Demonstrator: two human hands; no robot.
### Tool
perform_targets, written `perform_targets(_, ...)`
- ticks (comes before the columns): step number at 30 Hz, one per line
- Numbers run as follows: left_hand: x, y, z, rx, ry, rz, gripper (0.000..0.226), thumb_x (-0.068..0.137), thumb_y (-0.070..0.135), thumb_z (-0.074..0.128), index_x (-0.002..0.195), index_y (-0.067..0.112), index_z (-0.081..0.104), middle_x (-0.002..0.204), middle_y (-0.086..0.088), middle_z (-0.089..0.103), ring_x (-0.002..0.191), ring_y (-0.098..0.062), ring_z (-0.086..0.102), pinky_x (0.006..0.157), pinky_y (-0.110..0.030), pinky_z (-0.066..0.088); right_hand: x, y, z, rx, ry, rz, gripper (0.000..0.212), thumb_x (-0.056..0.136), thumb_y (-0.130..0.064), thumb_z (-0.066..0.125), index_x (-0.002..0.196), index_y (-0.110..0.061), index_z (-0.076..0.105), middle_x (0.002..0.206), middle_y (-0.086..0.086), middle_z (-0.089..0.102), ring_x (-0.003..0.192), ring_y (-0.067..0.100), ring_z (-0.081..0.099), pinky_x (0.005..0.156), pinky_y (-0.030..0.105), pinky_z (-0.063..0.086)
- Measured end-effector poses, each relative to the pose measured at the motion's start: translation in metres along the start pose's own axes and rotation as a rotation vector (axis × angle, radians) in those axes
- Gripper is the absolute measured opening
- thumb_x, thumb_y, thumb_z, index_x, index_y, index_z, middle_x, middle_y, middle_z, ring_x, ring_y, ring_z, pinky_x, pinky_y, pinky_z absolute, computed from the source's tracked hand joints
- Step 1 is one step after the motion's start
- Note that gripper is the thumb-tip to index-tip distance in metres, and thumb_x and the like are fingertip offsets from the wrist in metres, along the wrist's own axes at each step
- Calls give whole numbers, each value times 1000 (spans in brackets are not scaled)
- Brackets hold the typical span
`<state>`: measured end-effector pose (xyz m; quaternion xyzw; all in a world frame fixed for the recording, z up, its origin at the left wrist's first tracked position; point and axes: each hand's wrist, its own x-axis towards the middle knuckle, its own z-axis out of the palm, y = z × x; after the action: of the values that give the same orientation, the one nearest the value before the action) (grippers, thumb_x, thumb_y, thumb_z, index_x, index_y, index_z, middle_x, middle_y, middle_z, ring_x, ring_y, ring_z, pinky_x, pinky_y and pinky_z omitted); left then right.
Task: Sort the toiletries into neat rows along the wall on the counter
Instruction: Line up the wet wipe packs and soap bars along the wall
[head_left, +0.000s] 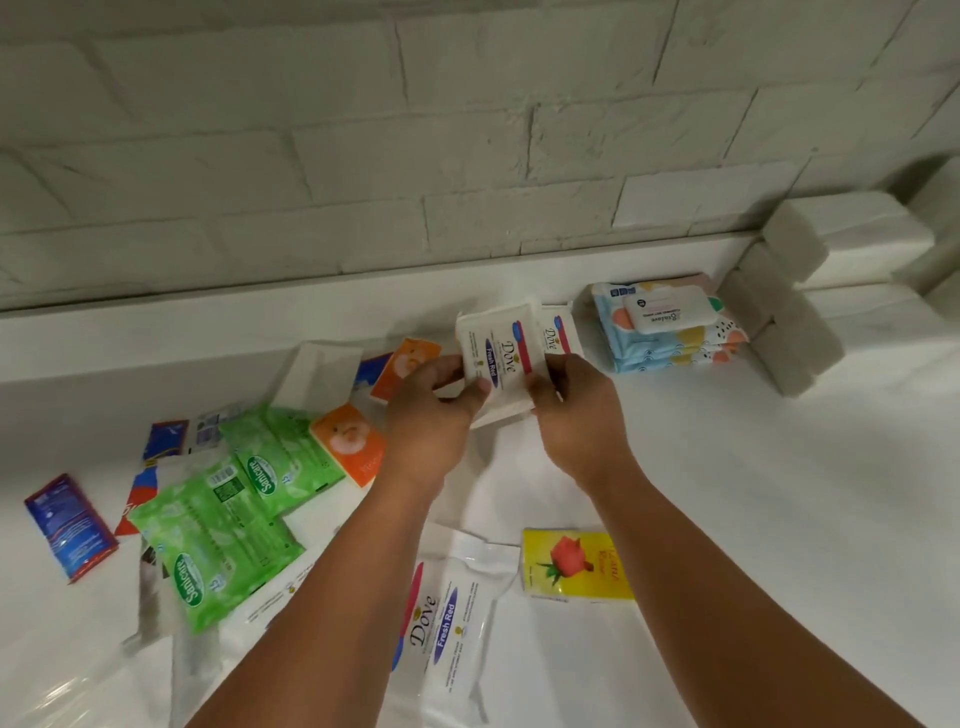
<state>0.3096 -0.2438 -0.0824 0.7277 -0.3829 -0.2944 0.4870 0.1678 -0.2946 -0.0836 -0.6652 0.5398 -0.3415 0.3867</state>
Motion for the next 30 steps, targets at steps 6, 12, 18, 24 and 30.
perform_targets(6,24,27,41,-31,12,24,35,88,31,73,122,23,69,118,7,71,103,-8,65,80,-16,52,34,4,-36,-151,14,-42,28,101,-18,44,123,-14,62,120,2,68,103,17,67,59,0,43)
perform_targets(12,45,30,65,-15,42,25,35,88,27,73,121,16,71,116,1,73,102,-12,69,88,-34,59,61,10,-37,-156,-50,25,34,103,-13,38,132,-12,55,126,7,63,113,23,63,74,14,48)
perform_targets(18,45,19,76,63,64,26,37,88,30,73,122,16,69,117,0,72,103,-13,68,90,-36,58,63,23,-28,-158,-90,50,63,101,-7,35,156,-30,14,136,4,56,116,22,60,85,30,56)
perform_targets(24,48,19,82,59,92,16,37,87,32,74,120,16,69,116,-1,72,104,-16,68,91,-39,58,74,26,-25,-133,-79,101,55,100,-4,35,151,-23,32,131,5,60,111,22,62,74,21,54)
perform_targets(30,48,21,83,97,91,14,36,89,37,70,120,18,70,115,0,73,103,-16,68,90,-40,57,75,22,-23,-69,-82,116,62,98,-1,34,154,-24,22,130,6,59,112,23,62,83,27,57)
